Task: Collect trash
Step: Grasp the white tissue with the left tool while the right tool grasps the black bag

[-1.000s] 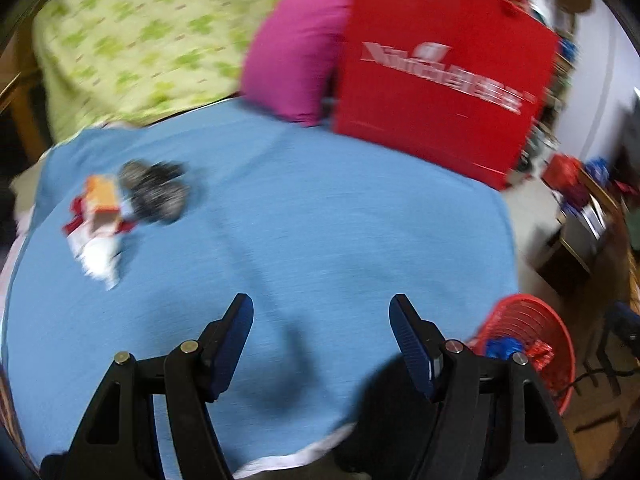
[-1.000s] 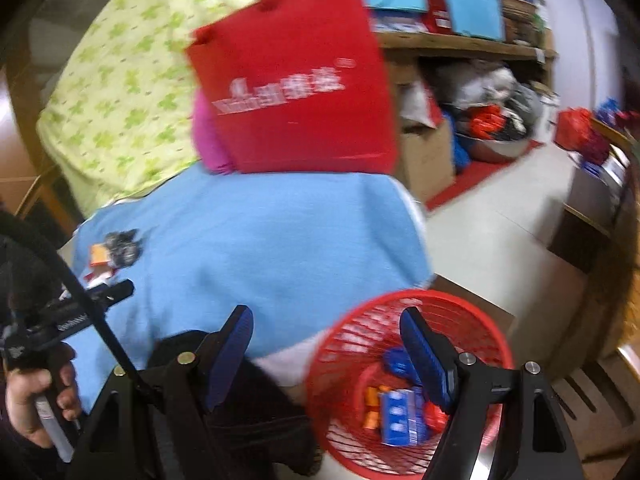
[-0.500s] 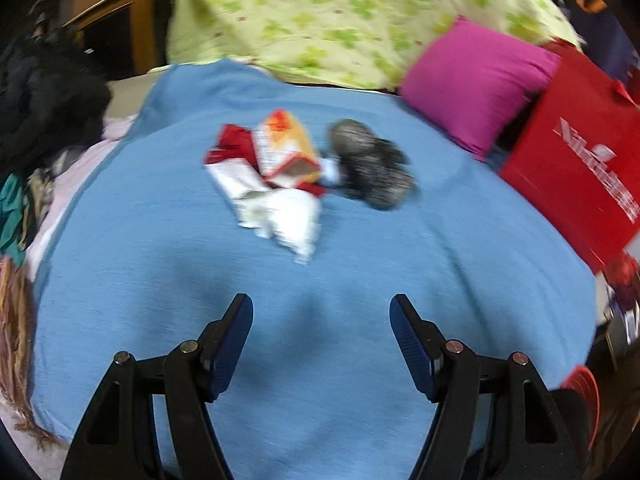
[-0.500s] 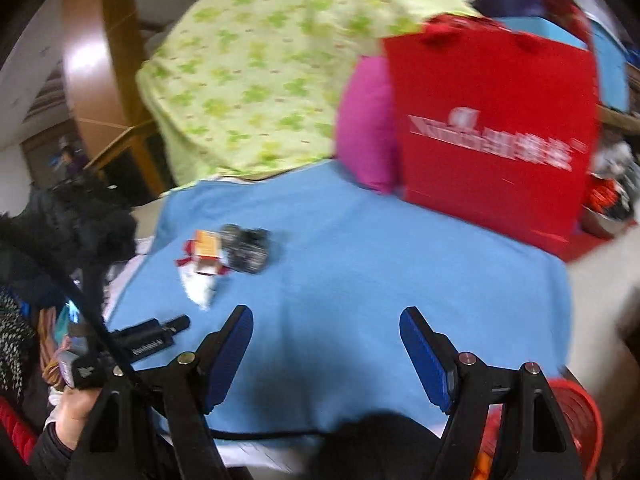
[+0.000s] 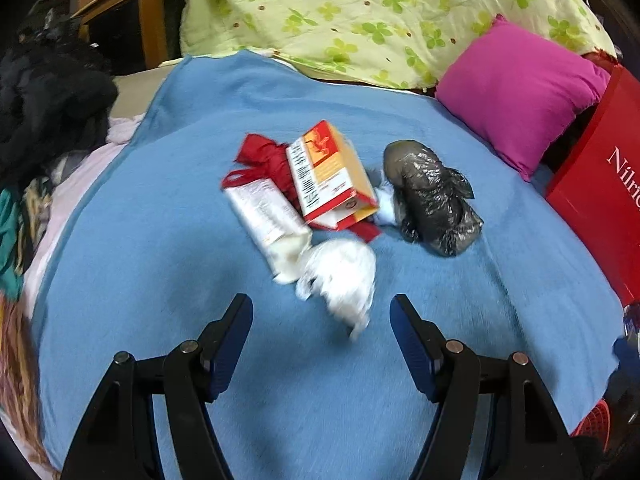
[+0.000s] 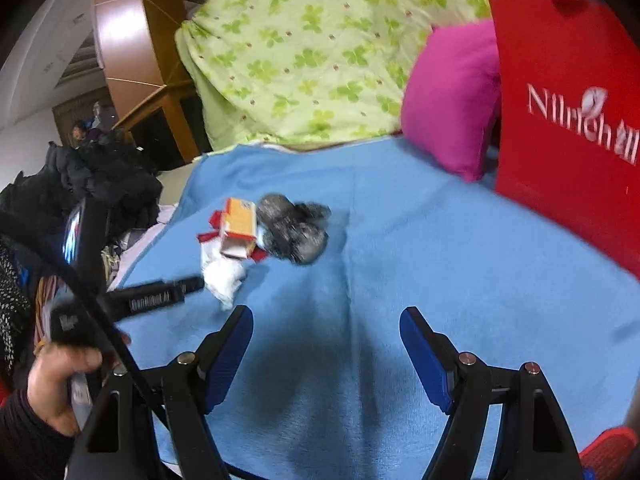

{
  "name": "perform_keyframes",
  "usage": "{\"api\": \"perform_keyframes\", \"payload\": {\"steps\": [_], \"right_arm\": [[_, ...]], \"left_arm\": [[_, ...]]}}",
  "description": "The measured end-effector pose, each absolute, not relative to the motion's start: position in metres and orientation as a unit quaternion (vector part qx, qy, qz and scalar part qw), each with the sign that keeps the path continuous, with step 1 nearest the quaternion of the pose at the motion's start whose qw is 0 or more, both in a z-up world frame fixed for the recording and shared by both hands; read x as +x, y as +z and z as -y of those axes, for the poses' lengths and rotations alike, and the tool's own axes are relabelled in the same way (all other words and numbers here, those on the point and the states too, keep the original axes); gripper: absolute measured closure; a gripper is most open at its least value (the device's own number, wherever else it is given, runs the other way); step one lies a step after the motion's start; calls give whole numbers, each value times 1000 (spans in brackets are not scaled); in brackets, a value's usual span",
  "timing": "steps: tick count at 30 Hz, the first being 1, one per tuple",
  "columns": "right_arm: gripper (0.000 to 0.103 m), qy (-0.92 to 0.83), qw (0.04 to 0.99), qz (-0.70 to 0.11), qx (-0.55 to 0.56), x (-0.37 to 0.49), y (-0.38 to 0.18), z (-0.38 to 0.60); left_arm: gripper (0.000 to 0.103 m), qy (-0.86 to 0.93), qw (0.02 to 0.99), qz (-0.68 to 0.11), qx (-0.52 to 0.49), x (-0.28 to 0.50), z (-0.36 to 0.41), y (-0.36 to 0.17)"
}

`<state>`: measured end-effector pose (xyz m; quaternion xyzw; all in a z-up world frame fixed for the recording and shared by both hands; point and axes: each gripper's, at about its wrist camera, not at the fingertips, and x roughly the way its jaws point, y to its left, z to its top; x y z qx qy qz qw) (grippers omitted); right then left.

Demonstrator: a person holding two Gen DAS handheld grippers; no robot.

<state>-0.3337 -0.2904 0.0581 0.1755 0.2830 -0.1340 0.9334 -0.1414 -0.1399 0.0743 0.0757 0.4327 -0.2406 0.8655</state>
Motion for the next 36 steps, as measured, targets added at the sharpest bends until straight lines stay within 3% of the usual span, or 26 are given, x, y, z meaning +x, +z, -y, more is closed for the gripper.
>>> {"api": "perform_keyframes", "payload": {"steps": [10,11,12,22,29,36], "right_arm": [[24,-125,923,-288,221,-332,37,313],[24,-126,924,-287,218,-333,37,312],[24,-126,925,-286,215,-333,38,312],[24,-128,924,-322,162,-297,46,300],[24,-95,929,-339,114,-211,66,294],[24,-103,907,-391,119,-118,51,307]], "left_arm": [[31,-230,849,-463,105,-112,180,44],[41,-236,847,-466,100,-110,180,42],[68,-245,843,-468,96,-110,179,40],[69,-257,872,-412,65,-152,125,56],[69,-203,892,-402,25,-131,86,54],[69,-199,886,-419,0,-118,83,49]]}}
